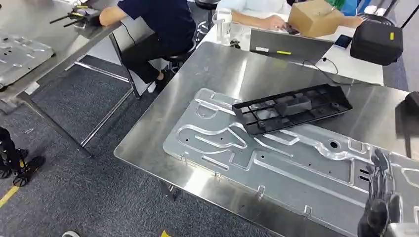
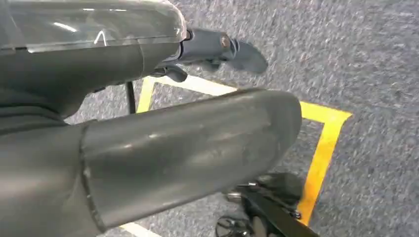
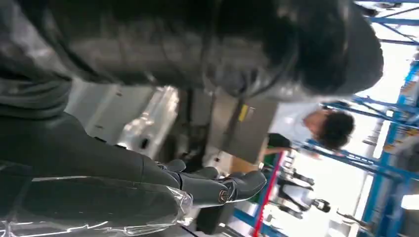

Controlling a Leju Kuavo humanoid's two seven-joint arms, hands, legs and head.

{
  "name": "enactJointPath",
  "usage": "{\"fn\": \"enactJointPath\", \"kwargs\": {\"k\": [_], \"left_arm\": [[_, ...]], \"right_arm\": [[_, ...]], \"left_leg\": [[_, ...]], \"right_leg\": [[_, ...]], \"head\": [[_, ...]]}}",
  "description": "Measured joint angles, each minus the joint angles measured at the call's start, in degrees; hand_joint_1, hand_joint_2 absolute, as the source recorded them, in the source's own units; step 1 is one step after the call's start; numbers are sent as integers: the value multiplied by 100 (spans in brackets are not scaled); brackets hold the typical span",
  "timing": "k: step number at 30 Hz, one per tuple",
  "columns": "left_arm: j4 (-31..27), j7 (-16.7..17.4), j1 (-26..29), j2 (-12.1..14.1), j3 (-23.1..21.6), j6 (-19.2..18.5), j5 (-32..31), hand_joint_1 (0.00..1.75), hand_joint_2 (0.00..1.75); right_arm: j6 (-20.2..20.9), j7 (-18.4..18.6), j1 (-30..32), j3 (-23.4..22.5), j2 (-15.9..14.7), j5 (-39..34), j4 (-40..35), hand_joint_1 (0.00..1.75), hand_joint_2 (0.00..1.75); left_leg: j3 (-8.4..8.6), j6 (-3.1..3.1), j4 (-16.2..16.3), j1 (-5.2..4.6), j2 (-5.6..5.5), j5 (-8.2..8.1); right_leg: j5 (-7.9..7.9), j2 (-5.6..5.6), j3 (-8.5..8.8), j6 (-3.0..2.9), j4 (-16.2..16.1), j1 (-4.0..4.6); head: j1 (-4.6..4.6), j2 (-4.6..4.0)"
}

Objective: Take the parts from the cabinet and place them on the table.

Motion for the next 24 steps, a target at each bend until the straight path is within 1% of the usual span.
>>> {"fn": "enactJointPath", "kwargs": {"k": [1,2,3,4,5,6,7,8,9,10,11,12,13,14,15,16,17,18,19,20,21,22,23,24], "left_arm": [[-9,2,-4,-4,0,0,0,0,0],[-13,2,-3,-4,0,0,0,0,0],[-33,4,-4,-4,0,0,0,0,0],[-42,4,-2,-4,0,2,0,0,0],[-50,7,-6,-4,0,2,0,0,0],[-61,7,-17,-13,0,2,0,0,0],[-81,9,-36,-15,0,4,0,0,0],[-87,9,-35,-26,0,9,0,0,0],[-90,11,-31,-33,2,13,0,0,0],[-90,17,-26,-35,2,13,0,0,0],[-90,17,-22,-50,2,13,0,0,0],[-92,17,-31,-57,2,15,0,0,0],[-111,20,-27,-57,2,15,0,0,0],[-125,20,-19,-57,2,15,0,0,0],[-125,20,-15,-57,2,15,0,0,0],[-125,20,-16,-59,2,15,0,0,0],[-125,20,-17,-61,2,15,0,0,0],[-125,20,-21,-66,2,15,0,0,0],[-125,20,-23,-72,2,15,0,0,0],[-125,20,-23,-77,2,15,0,0,0],[-125,17,-31,-85,2,17,0,0,0],[-125,17,-29,-96,2,24,0,0,0],[-125,17,-29,-96,4,35,0,0,0],[-125,17,-32,-96,4,41,0,0,0]], "right_arm": [[-43,-2,87,9,17,0,-4,0,0],[-76,-7,184,19,35,-2,-20,0,0],[-113,-20,286,22,54,-6,-41,0,0],[-146,-37,359,24,72,-13,-50,0,0],[-175,-55,421,24,83,-28,-57,0,0],[-207,-72,491,26,98,-39,-91,0,0],[-244,-90,560,26,109,-39,-122,0,0],[-269,-103,617,28,120,-39,-140,0,0],[-293,-122,673,35,138,-35,-149,0,0],[-310,-122,736,39,148,-31,-159,0,0],[-330,-125,795,42,155,-31,-160,0,0],[-336,-125,839,44,166,-28,-160,0,0],[-339,-125,870,46,168,-28,-162,0,0],[-343,-125,884,50,173,-28,-162,0,0],[-345,-125,892,59,177,-28,-162,0,0],[-345,-125,908,68,179,-28,-162,0,0],[-345,-125,922,72,179,-28,-162,0,0],[-345,-125,929,74,179,-28,-162,0,0],[-345,-125,929,77,179,-28,-162,0,0],[-352,-125,934,77,179,-26,-162,0,0],[-365,-122,949,79,179,-20,-168,0,0],[-393,-120,984,79,184,20,-177,0,0],[-454,-107,1030,79,199,78,-177,0,0],[-496,-96,1108,79,221,105,-175,0,0]], "left_leg": [[12,-19,263,14,1,-18],[122,-31,286,30,1,125],[366,-35,55,46,2,363],[690,-31,-352,56,1,543],[1101,-18,-906,66,-2,592],[1493,-8,-1420,59,-17,459],[1644,50,-1740,30,-31,356],[1571,76,-1699,22,-28,378],[1551,106,-1676,9,-25,394],[1516,165,-1692,3,-13,433],[1459,259,-1725,34,32,524],[1378,324,-1723,24,52,584],[1297,362,-1722,20,71,648],[1202,374,-1718,8,91,719],[1110,380,-1710,-8,105,783],[1011,381,-1685,-19,115,844],[926,378,-1654,-28,122,901],[818,370,-1614,-34,128,946],[732,363,-1570,-40,128,985],[651,347,-1521,-45,126,1019],[613,337,-1482,-40,126,1049],[579,305,-1448,-73,113,1079],[564,262,-1456,-63,118,1132],[553,223,-1479,-42,117,1189]], "right_leg": [[52,-9,-82,11,20,0],[101,-10,-159,29,45,-3],[143,-20,-244,50,75,-7],[178,-20,-315,71,103,-15],[215,-15,-370,101,142,-20],[233,-17,-408,130,186,0],[272,-16,-432,168,229,8],[318,-22,-420,201,217,7],[365,-20,-425,238,203,4],[407,-14,-434,290,194,-3],[334,6,-475,317,251,-42],[30,22,-553,322,390,-40],[-376,26,-635,332,697,-44],[-744,26,-725,352,1133,-45],[-944,26,-789,364,1527,-46],[-979,26,-807,365,1820,-45],[-824,27,-730,358,1917,-42],[-565,27,-540,343,1781,-39],[-336,27,-264,319,1469,-32],[-234,27,111,276,970,-11],[-371,24,474,215,449,17],[-523,16,711,183,12,37],[-569,11,723,187,-65,49],[-542,10,691,154,-56,67]], "head": [[2,0],[0,0],[0,0],[2,0],[0,2],[-2,0],[4,0],[11,0],[11,2],[13,0],[15,0],[20,0],[20,0],[24,0],[22,2],[24,0],[22,2],[22,0],[22,2],[22,0],[22,0],[20,0],[18,0],[20,0]]}}
